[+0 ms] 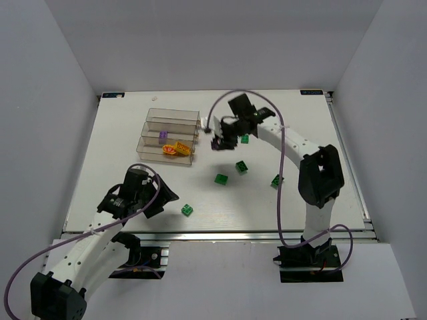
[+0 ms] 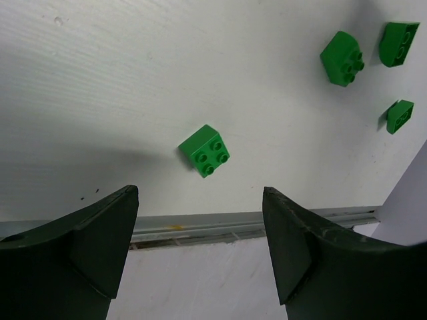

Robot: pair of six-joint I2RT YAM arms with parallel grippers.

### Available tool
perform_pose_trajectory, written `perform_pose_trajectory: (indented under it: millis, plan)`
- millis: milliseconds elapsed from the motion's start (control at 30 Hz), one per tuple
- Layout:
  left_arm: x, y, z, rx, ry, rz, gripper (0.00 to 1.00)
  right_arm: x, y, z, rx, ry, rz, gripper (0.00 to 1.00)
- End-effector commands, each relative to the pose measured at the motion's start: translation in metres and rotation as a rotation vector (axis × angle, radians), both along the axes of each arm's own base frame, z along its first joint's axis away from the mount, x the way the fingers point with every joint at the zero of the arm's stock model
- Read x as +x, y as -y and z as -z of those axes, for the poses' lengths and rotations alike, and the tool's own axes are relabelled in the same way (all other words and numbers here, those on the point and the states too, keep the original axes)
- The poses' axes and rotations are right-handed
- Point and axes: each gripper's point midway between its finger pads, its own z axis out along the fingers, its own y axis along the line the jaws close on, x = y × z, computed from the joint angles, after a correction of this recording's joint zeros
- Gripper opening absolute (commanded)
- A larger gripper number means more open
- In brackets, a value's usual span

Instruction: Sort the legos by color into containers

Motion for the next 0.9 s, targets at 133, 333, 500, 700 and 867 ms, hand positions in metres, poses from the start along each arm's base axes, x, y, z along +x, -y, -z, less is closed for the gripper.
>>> perform_pose_trajectory:
  millis: [133,333,500,700,867]
  plan:
    - [-0.009,-0.001,0.008,-0.022,-0.013,-0.016,0.85,0.074,-0.109,-0.086,0.333,-0.065,0.325,0.00]
    - [-0.007,0.000,0.005,-0.034,0.000,-0.028,0.85,0.118,-0.152,-0.082,0.468,0.044,0.527,0.00]
    - [-0.006,0.009,0.006,-0.081,-0.004,-0.016,0.85,0.138,-0.170,-0.062,0.488,0.112,0.570,0.11]
    - [-0.009,0.015,0.010,-0.105,-0.049,0.003,0.85,0.147,-0.174,-0.044,0.459,0.144,0.570,0.53]
    - [-0.010,0.023,0.024,-0.127,-0.115,0.018,0.86,0.147,-0.167,-0.059,0.487,0.158,0.564,0.77]
